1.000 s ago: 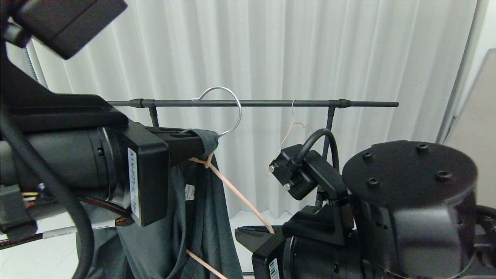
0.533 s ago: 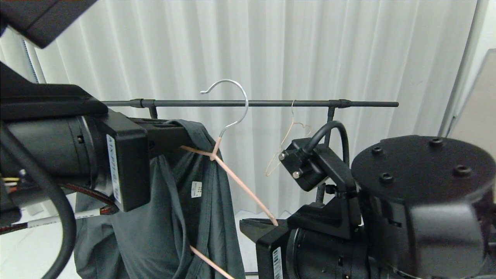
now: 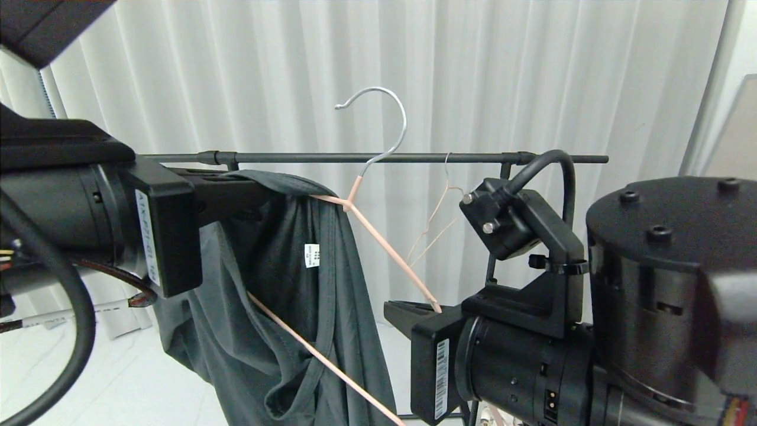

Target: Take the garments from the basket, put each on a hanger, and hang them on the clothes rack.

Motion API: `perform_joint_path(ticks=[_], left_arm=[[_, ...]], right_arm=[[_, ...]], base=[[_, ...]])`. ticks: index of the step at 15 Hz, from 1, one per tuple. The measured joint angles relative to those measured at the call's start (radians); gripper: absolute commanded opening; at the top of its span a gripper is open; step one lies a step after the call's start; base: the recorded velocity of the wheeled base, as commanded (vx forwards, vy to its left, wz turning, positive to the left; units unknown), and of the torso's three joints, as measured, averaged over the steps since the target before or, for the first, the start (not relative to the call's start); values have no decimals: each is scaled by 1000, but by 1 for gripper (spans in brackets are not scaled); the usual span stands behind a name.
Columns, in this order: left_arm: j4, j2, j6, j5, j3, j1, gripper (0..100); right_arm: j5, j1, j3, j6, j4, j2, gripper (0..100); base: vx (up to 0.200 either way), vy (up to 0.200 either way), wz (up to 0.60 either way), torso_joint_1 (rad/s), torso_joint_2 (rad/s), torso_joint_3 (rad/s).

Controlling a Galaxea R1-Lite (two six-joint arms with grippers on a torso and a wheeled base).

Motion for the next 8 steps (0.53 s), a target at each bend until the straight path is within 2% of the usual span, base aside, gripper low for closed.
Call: perform_joint_path(ticks=[1,3,8], left_arm=[[-8,0,0,0,2,-1,100],[-25,1,6,0,9,-2,100],[-30,-8,21,0,41,-25,100]], right_arm=[[-9,0,0,-3,-8,0,0],[-20,0,0,-11,-26,0,0],[-91,1,4,-94,-144,-2,0]], base=[[0,0,0,0,0,0],[0,0,0,0,0,0],[0,0,0,0,0,0]])
